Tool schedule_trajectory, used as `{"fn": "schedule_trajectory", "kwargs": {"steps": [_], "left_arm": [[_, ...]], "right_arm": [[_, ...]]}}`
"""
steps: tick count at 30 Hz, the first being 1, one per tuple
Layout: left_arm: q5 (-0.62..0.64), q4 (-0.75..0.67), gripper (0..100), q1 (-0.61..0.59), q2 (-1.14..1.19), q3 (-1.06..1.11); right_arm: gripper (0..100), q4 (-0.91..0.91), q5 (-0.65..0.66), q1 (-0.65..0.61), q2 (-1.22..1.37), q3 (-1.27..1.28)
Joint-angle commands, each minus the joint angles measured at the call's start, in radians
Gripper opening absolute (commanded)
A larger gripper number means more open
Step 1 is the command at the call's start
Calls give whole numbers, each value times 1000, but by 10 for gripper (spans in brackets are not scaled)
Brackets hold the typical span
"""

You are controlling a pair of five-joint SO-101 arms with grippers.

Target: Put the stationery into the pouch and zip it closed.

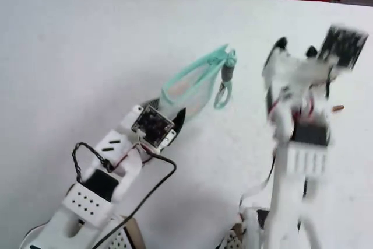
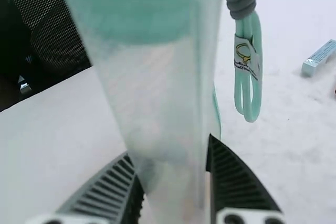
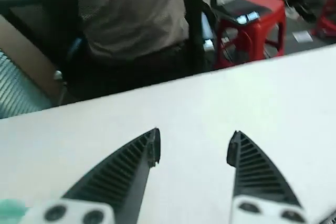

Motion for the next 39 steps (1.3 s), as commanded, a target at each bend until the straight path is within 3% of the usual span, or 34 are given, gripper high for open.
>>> {"fn": "schedule_trajectory", "kwargs": {"steps": [1,9,15,24,39], "left_arm": [[-12,-15,157,-1,2,-5],[-12,-14,157,-1,8,-3],[-12,20,157,-1,4,-9],[-12,21,157,-1,4,-9],[-14,21,157,-1,4,-5]], "right_arm": [[207,133,-51,93,320,-302],[205,354,-109,119,857,-736],[205,479,-175,142,1101,-968],[205,687,-287,214,1270,-1172],[205,680,-313,222,1362,-1180]]}}
